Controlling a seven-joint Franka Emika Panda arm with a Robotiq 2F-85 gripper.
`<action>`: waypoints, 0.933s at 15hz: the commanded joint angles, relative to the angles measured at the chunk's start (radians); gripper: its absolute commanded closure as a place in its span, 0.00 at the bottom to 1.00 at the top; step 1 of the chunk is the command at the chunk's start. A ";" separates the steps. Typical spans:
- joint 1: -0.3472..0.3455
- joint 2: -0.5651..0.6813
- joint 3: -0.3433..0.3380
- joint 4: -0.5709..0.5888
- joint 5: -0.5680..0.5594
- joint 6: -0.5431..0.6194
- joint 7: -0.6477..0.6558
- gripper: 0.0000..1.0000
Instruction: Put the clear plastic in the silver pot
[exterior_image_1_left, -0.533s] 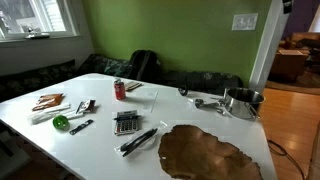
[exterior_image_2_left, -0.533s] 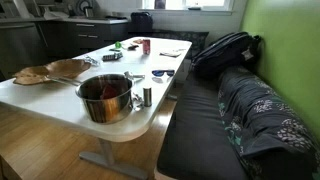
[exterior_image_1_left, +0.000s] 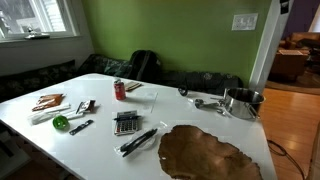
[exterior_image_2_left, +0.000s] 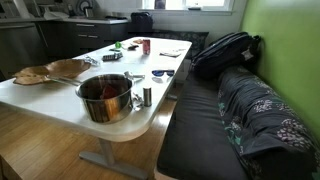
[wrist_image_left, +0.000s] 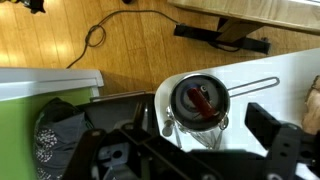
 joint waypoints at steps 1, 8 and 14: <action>0.086 0.107 0.083 0.082 0.003 0.014 -0.030 0.00; 0.217 0.427 0.264 0.357 -0.012 0.067 -0.122 0.00; 0.248 0.522 0.322 0.448 -0.014 0.079 -0.126 0.00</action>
